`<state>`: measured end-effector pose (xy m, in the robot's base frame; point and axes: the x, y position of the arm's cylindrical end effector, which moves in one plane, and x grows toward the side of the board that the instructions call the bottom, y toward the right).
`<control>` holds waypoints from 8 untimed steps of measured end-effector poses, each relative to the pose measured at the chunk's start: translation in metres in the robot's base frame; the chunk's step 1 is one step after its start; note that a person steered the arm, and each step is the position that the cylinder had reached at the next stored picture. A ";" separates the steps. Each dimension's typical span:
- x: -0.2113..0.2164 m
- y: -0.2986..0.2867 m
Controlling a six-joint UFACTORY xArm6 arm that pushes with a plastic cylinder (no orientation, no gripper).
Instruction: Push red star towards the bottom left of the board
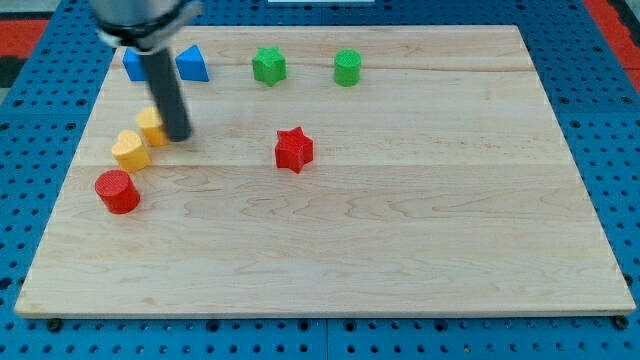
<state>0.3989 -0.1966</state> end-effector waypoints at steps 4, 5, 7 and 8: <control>-0.019 0.188; 0.015 0.189; 0.063 0.163; 0.030 0.174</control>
<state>0.4293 -0.0225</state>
